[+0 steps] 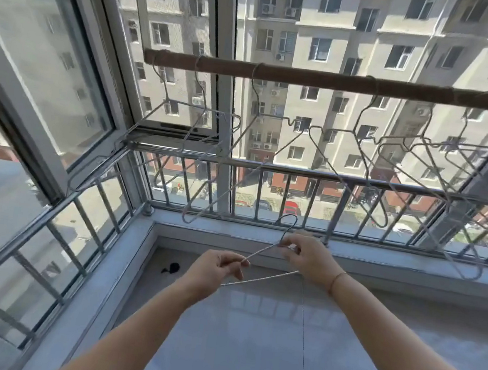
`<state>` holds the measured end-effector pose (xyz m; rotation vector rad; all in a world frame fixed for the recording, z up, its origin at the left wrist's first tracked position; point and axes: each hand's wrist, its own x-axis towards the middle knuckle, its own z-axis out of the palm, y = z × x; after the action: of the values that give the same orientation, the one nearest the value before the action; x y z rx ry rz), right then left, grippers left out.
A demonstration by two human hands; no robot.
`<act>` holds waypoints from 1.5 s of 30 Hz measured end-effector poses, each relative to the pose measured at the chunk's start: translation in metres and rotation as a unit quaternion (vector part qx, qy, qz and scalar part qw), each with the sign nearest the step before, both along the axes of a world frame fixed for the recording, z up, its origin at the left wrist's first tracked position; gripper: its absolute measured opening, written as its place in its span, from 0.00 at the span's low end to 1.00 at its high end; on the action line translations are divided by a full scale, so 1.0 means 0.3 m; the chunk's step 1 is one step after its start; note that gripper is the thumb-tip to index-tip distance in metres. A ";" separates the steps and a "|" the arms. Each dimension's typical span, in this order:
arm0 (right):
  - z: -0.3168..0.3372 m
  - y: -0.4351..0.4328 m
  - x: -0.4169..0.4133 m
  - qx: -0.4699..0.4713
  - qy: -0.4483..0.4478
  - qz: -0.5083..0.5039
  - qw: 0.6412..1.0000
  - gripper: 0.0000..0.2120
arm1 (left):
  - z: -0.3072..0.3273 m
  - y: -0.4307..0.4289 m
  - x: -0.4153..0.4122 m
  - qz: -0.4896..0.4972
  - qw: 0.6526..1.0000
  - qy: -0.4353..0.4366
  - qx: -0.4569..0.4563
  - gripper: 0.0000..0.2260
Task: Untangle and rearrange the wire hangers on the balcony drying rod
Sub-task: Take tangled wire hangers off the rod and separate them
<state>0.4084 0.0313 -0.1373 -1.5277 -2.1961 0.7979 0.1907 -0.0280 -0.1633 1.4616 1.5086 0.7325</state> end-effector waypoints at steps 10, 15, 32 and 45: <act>0.013 -0.101 0.044 -0.063 0.082 -0.046 0.994 0.08 | -0.008 0.004 0.084 0.129 0.973 0.074 0.175 0.12; 0.069 -0.133 0.014 -0.091 0.215 -0.082 0.969 0.07 | 0.064 -0.069 0.235 0.098 0.984 -0.120 0.089 0.10; 0.498 0.043 -0.125 0.035 0.444 -0.155 0.882 0.09 | 0.453 0.084 0.277 0.104 0.946 -0.245 0.185 0.07; 0.554 0.239 -0.163 -0.033 0.462 -0.188 0.866 0.09 | 0.511 0.295 0.263 0.151 0.948 -0.180 0.214 0.09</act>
<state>0.3596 0.1032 0.0288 -1.1579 -1.1396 1.1535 0.2696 0.0605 -0.0101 1.3117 1.3475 1.5045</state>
